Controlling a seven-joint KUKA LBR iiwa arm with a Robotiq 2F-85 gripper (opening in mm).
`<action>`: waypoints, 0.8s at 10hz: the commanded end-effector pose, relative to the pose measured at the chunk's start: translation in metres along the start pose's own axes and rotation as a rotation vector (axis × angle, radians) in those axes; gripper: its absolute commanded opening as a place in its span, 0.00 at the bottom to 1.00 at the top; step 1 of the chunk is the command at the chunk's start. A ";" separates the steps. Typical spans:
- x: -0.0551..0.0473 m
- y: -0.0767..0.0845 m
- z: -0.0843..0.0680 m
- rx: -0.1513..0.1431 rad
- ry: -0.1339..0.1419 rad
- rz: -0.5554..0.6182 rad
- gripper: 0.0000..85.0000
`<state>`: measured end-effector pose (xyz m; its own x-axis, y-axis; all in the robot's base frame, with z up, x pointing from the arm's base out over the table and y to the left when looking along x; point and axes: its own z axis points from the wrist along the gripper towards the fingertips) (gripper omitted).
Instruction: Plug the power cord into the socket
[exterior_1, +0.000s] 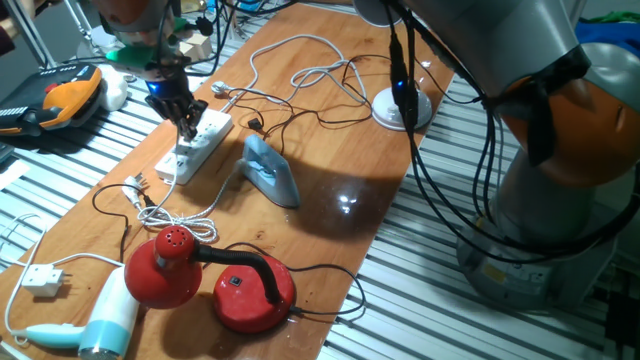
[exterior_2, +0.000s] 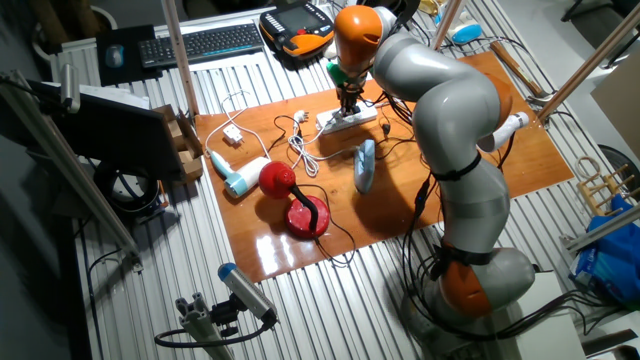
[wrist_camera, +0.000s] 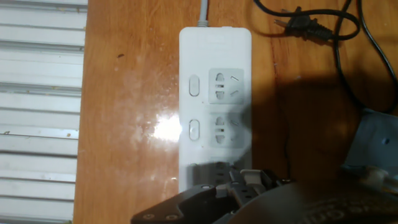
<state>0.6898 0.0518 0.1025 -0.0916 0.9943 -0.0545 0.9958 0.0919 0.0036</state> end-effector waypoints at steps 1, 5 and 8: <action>0.001 0.002 0.002 0.000 0.002 0.002 0.00; 0.002 0.006 0.009 -0.003 0.003 0.007 0.00; 0.002 0.008 0.012 -0.003 -0.001 0.010 0.00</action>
<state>0.6979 0.0543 0.0904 -0.0810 0.9952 -0.0553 0.9966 0.0816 0.0077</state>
